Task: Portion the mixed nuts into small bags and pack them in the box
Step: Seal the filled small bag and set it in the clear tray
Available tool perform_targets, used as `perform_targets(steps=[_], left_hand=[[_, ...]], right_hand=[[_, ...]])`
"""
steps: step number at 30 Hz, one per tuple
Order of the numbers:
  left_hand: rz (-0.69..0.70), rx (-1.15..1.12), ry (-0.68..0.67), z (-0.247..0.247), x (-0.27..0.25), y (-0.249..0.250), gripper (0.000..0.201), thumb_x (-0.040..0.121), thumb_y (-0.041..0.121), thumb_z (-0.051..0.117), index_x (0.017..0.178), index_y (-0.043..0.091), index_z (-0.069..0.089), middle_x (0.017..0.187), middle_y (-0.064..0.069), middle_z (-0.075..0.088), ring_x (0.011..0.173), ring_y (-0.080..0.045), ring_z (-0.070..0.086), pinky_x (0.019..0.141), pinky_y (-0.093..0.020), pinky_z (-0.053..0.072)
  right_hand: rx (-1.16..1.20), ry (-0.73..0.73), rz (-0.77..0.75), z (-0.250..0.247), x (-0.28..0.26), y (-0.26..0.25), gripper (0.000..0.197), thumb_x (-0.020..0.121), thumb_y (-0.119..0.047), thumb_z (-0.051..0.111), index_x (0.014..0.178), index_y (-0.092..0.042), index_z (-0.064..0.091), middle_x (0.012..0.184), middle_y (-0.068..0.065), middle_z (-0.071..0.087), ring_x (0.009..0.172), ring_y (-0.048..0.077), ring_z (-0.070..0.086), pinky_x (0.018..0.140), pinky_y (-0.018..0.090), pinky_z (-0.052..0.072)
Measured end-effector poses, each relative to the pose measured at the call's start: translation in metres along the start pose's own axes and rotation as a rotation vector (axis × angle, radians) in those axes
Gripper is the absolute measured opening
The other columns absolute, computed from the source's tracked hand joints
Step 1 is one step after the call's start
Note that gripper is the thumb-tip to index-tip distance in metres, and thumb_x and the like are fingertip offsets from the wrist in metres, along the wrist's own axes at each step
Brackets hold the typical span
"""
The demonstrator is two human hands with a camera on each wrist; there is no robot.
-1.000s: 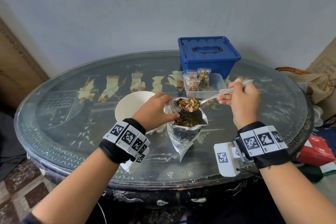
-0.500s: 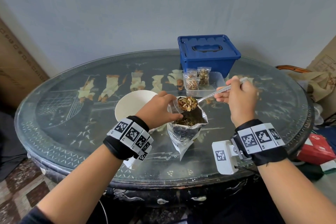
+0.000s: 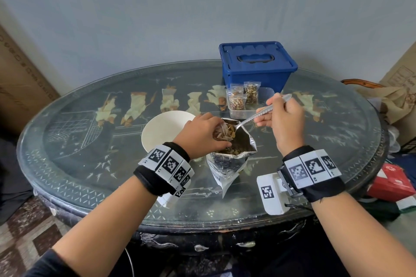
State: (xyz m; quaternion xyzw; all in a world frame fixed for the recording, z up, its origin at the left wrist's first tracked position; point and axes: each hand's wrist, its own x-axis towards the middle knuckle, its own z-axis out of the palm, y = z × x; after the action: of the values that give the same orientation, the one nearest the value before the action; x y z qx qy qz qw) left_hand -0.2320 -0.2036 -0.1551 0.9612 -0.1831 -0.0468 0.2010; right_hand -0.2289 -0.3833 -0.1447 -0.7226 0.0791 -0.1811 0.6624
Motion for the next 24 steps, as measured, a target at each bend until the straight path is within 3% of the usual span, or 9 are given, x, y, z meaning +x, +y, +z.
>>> perform_targets(steps=[5, 10, 12, 15, 19, 21, 24], left_hand=[[0.006, 0.080, 0.002, 0.002, 0.002, 0.003, 0.060, 0.082, 0.053, 0.058, 0.131, 0.020, 0.045, 0.122, 0.000, 0.050, 0.114, -0.018, 0.045, 0.099, -0.037, 0.034], [0.036, 0.132, 0.000, 0.003, 0.002, 0.005, 0.065, 0.082, 0.055, 0.057, 0.135, 0.021, 0.040, 0.129, 0.001, 0.049, 0.119, -0.018, 0.044, 0.101, -0.035, 0.030], [0.052, 0.155, -0.003, 0.001, 0.003, 0.005, 0.070, 0.080, 0.056, 0.059, 0.137, 0.020, 0.037, 0.130, 0.001, 0.049, 0.119, -0.019, 0.045, 0.102, -0.034, 0.030], [0.072, 0.186, -0.011, -0.002, 0.004, 0.006, 0.073, 0.080, 0.054, 0.061, 0.138, 0.017, 0.036, 0.132, -0.001, 0.048, 0.119, -0.020, 0.046, 0.102, -0.032, 0.031], [0.074, 0.139, 0.021, -0.006, 0.004, 0.007, 0.063, 0.083, 0.045, 0.062, 0.132, 0.012, 0.041, 0.126, -0.005, 0.052, 0.111, -0.021, 0.051, 0.093, -0.029, 0.040], [0.066, 0.063, 0.050, -0.005, 0.003, 0.005, 0.059, 0.083, 0.042, 0.064, 0.128, 0.011, 0.044, 0.121, -0.006, 0.055, 0.105, -0.020, 0.053, 0.089, -0.027, 0.042], [0.051, -0.030, 0.122, -0.002, 0.000, -0.001, 0.058, 0.081, 0.042, 0.066, 0.126, 0.010, 0.046, 0.118, -0.005, 0.056, 0.101, -0.018, 0.054, 0.083, -0.021, 0.042]], right_hand=[[0.007, -0.040, -0.005, 0.003, -0.002, 0.000, 0.028, 0.100, -0.018, 0.039, 0.075, -0.014, 0.051, 0.071, 0.015, 0.064, 0.048, 0.012, 0.064, 0.044, 0.019, 0.050], [-0.041, -0.052, -0.077, 0.009, -0.001, 0.001, 0.026, 0.099, -0.019, 0.040, 0.079, -0.010, 0.054, 0.095, 0.025, 0.062, 0.053, 0.016, 0.067, 0.044, 0.021, 0.052], [-0.043, -0.051, -0.073, 0.010, -0.002, -0.002, 0.028, 0.099, -0.019, 0.040, 0.074, -0.016, 0.053, 0.088, 0.023, 0.063, 0.052, 0.014, 0.066, 0.045, 0.020, 0.052], [-0.042, -0.065, -0.076, 0.012, -0.003, -0.009, 0.030, 0.100, -0.018, 0.039, 0.074, -0.018, 0.052, 0.069, 0.009, 0.064, 0.050, 0.011, 0.065, 0.044, 0.017, 0.050], [-0.061, -0.095, -0.153, 0.014, -0.004, -0.015, 0.029, 0.100, -0.017, 0.039, 0.073, -0.019, 0.052, 0.072, 0.012, 0.064, 0.052, 0.014, 0.066, 0.044, 0.018, 0.050], [-0.088, -0.115, -0.217, 0.016, -0.004, -0.019, 0.028, 0.099, -0.017, 0.041, 0.073, -0.020, 0.052, 0.072, 0.013, 0.065, 0.053, 0.015, 0.066, 0.045, 0.022, 0.052], [-0.124, -0.158, -0.316, 0.017, -0.006, -0.026, 0.027, 0.099, -0.017, 0.042, 0.074, -0.022, 0.051, 0.068, 0.004, 0.064, 0.053, 0.016, 0.066, 0.048, 0.033, 0.055]])
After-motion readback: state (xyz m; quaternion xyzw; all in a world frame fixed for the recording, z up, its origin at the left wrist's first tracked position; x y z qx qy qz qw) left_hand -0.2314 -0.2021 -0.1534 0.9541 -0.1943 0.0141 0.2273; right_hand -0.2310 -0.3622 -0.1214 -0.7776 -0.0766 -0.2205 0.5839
